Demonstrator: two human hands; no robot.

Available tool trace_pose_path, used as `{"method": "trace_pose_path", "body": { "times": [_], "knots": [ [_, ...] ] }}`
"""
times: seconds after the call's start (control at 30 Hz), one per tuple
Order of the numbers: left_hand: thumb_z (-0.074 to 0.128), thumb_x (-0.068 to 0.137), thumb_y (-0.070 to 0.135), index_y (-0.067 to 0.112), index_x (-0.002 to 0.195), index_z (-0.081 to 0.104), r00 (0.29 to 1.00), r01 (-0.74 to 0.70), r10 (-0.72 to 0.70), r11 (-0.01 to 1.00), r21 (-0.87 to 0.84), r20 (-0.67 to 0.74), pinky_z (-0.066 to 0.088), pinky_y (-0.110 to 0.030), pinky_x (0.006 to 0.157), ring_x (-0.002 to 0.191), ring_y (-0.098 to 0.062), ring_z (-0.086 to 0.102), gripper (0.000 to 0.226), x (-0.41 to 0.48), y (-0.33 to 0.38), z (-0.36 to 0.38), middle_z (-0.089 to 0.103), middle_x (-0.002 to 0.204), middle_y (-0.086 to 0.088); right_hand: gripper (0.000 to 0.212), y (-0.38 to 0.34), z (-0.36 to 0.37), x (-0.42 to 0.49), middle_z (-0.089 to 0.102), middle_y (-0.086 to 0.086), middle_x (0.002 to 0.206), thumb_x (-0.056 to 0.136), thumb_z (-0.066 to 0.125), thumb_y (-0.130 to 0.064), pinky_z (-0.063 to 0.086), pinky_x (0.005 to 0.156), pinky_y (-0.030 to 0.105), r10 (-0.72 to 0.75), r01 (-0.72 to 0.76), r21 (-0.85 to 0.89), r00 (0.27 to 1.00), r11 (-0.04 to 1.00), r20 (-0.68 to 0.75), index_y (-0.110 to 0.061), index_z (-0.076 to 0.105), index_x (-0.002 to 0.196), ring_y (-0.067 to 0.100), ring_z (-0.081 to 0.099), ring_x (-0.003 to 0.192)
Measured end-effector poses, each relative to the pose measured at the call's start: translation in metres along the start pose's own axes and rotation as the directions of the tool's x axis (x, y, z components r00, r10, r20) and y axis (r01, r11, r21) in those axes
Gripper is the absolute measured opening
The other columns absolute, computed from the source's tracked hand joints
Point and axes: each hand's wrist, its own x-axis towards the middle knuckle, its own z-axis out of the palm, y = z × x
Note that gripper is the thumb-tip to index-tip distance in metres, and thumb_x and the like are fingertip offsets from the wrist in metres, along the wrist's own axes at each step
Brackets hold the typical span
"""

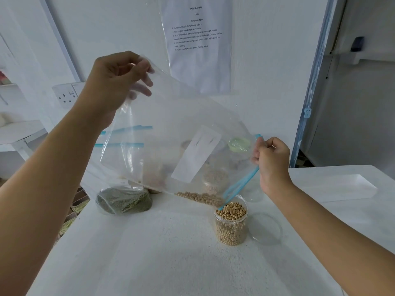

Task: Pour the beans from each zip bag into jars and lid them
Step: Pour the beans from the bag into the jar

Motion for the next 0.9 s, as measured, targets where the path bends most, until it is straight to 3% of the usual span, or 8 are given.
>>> {"method": "trace_pose_path", "body": {
  "times": [0.17,0.67,0.9],
  "knots": [
    [0.061,0.104,0.027,-0.002,0.108,0.068,0.999,-0.034,0.033,0.999,0.034,0.024,0.036,-0.032,0.061,0.066,-0.020,0.067,0.031,-0.001,0.006,0.005,0.068,0.080,-0.004,0.043,0.007,-0.002,0.003,0.043,0.001,0.060,0.104,0.055,-0.011,0.038,0.054,0.024,0.002,-0.002,-0.032,1.000,0.999,-0.016,-0.015,0.034,0.066,0.011,0.040,0.050],
    [0.061,0.104,0.027,-0.003,0.109,0.068,0.998,-0.031,0.029,0.999,0.037,0.050,0.037,-0.031,0.061,0.066,-0.021,0.066,0.031,0.007,0.012,0.010,0.069,0.077,0.000,0.043,0.009,-0.004,0.004,0.043,0.003,0.064,0.104,0.054,-0.011,0.039,0.051,0.021,0.013,-0.014,-0.037,1.000,0.999,-0.020,-0.015,0.034,0.066,0.015,0.038,0.055],
    [0.061,0.104,0.028,-0.001,0.106,0.068,0.998,-0.047,0.046,0.998,0.038,0.040,0.037,-0.029,0.061,0.065,-0.020,0.064,0.030,0.007,0.013,0.015,0.068,0.076,0.001,0.041,0.010,-0.006,-0.001,0.041,0.000,0.063,0.106,0.051,-0.011,0.041,0.051,0.017,-0.025,0.026,0.042,0.999,0.999,-0.024,-0.014,0.035,0.069,0.011,0.037,0.055]
  ]
}}
